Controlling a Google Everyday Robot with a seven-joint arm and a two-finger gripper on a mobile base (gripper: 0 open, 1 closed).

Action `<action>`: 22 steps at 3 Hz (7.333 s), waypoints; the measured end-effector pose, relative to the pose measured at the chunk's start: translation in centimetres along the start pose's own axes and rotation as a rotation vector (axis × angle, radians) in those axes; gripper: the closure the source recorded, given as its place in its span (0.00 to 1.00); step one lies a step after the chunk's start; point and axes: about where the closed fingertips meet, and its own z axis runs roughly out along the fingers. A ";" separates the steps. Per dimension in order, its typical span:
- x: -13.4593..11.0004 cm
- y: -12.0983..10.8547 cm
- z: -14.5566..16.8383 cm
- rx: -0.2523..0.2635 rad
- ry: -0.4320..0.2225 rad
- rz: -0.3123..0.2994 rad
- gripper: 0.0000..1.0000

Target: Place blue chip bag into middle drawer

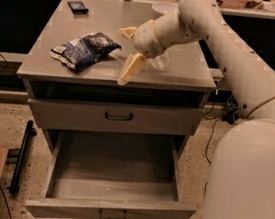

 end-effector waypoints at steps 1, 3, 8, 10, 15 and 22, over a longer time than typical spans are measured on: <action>0.6 -2.5 2.0 0.079 -0.043 0.049 0.00; 1.1 -5.5 4.4 0.131 -0.094 0.094 0.00; -1.2 -8.1 6.8 0.128 -0.147 0.056 1.00; -7.3 -4.1 2.4 0.051 -0.154 -0.182 1.00; -4.6 11.9 -1.2 -0.247 -0.014 -0.243 1.00; 12.0 23.8 11.4 -0.197 0.104 0.002 1.00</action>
Offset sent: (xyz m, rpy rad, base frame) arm 0.0785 0.0409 -0.0165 0.1834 -0.0041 -0.1701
